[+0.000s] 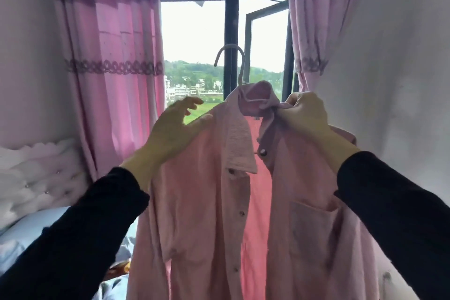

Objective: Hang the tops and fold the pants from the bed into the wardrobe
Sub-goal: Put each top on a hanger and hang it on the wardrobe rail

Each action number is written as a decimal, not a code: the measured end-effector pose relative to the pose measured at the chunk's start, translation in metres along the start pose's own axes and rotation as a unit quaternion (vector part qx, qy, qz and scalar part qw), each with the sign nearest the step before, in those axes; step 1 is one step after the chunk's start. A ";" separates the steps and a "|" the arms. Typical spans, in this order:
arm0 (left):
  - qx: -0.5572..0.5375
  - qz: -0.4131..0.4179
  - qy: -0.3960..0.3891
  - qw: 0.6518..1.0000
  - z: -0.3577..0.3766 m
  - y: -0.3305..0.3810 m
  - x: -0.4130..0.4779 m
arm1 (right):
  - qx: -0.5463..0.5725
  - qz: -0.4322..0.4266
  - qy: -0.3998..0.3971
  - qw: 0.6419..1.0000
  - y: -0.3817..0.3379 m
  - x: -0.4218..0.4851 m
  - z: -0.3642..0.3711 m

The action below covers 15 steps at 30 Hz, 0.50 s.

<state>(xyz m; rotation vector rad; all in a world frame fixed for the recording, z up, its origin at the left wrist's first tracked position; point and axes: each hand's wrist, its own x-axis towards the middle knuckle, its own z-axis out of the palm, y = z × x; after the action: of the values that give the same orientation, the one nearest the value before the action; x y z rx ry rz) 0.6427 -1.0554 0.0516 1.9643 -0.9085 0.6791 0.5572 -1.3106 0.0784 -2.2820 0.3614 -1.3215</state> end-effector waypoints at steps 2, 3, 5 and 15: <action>0.051 -0.006 -0.080 0.995 -0.004 -0.006 0.012 | 0.053 0.006 -0.006 0.999 -0.009 0.007 -0.003; 0.051 0.010 -0.066 0.996 -0.007 -0.006 0.017 | 0.074 0.004 -0.012 0.997 -0.014 0.011 -0.006; 0.050 0.040 0.023 0.998 -0.019 -0.003 0.029 | 0.106 -0.020 -0.018 0.994 -0.026 0.017 -0.009; 0.181 0.047 0.174 0.967 -0.070 -0.035 0.012 | 0.134 -0.226 0.117 0.958 -0.081 -0.038 0.030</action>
<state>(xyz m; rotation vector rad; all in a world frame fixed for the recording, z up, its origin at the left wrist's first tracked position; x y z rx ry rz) 0.6690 -0.9861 0.0788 2.0287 -0.6982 1.2740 0.5634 -1.2165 0.0794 -2.0491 -0.2745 -1.7497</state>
